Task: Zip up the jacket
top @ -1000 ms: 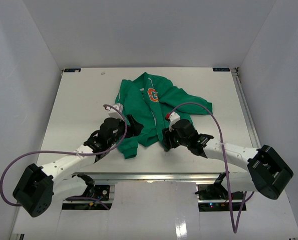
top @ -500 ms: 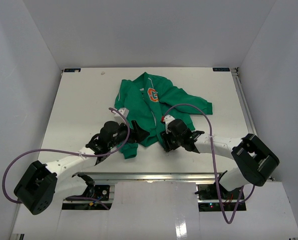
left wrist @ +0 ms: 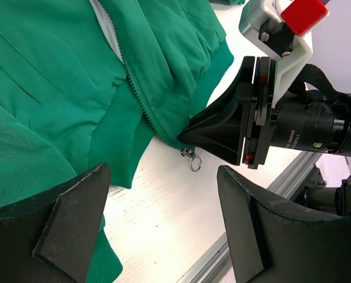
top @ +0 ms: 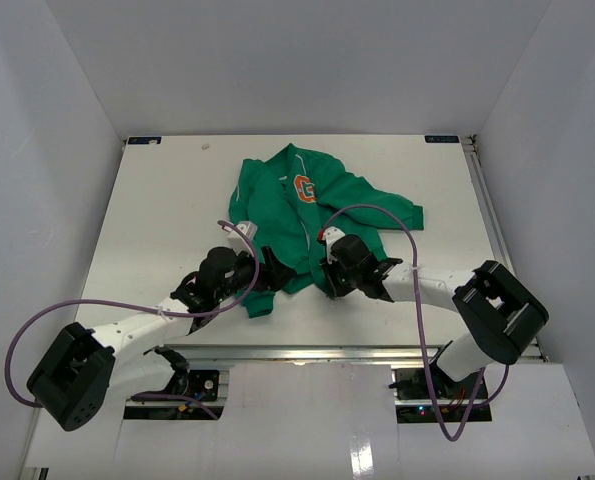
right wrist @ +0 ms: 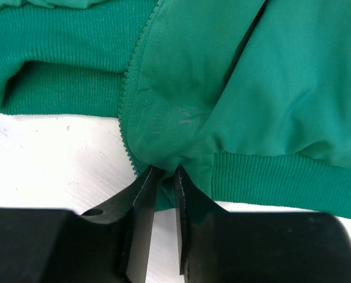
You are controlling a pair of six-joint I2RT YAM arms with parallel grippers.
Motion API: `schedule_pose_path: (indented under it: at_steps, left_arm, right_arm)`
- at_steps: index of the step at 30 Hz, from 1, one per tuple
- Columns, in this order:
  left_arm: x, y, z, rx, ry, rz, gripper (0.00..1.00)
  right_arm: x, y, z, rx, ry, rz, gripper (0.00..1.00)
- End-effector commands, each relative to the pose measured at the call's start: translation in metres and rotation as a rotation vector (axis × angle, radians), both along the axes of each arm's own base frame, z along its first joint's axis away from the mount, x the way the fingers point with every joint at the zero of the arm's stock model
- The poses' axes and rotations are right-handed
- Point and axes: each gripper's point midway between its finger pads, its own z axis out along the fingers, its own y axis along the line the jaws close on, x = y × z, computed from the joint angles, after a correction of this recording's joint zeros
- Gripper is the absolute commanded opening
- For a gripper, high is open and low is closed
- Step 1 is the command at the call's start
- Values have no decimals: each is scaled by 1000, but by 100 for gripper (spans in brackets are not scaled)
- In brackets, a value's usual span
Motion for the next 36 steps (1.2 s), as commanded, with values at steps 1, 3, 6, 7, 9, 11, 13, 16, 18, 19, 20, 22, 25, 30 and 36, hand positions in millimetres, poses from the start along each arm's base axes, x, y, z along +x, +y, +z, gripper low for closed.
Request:
schedule_pose_path:
  at_steps: [1, 3, 6, 7, 9, 11, 13, 16, 18, 19, 20, 22, 25, 30, 36]
  left_arm:
    - [3, -1, 6, -1, -33, 3, 84]
    - [3, 0, 6, -3, -37, 2, 84]
    - [4, 2, 6, 7, -50, 7, 84]
    - [5, 2, 6, 12, -53, 7, 84]
    - [5, 2, 7, 16, -60, 7, 83]
    - [5, 2, 7, 12, -63, 3, 82]
    - [3, 0, 9, 1, -68, -9, 81]
    - [-1, -5, 10, -20, -66, -42, 79]
    - [-4, -8, 9, -35, -53, -60, 78]
    - [-5, -10, 10, -47, -45, -67, 78]
    - [-7, -12, 9, -58, -35, -76, 77]
    - [-11, -16, 8, -76, -17, -102, 76]
    - [-14, -23, 9, -108, 6, -124, 73]
    - [-17, -29, 3, -140, 38, -150, 66]
    - [-26, -37, -9, -189, 76, -203, 58]
  right_arm:
    - [-17, -8, -17, -52, 90, 17, 12]
    - [-17, -7, -15, -48, 92, 15, 8]
    - [-15, -1, -7, -21, 88, 28, 8]
    - [-16, 6, 0, 14, 88, 45, 8]
    - [-17, 18, 14, 80, 84, 71, 8]
    - [-16, 27, 29, 141, 75, 72, 8]
    - [-18, 39, 46, 222, 67, 94, 8]
    - [-19, 48, 60, 305, 62, 88, 8]
    - [-19, 51, 67, 347, 51, 76, 8]
    - [-19, 51, 69, 361, 51, 67, 8]
    - [-19, 52, 72, 377, 47, 59, 8]
    - [-19, 53, 80, 420, 29, 53, 8]
    - [-22, 56, 91, 480, 21, 58, 8]
    - [-26, 60, 99, 543, 20, 68, 8]
    - [-29, 63, 103, 595, 25, 66, 8]
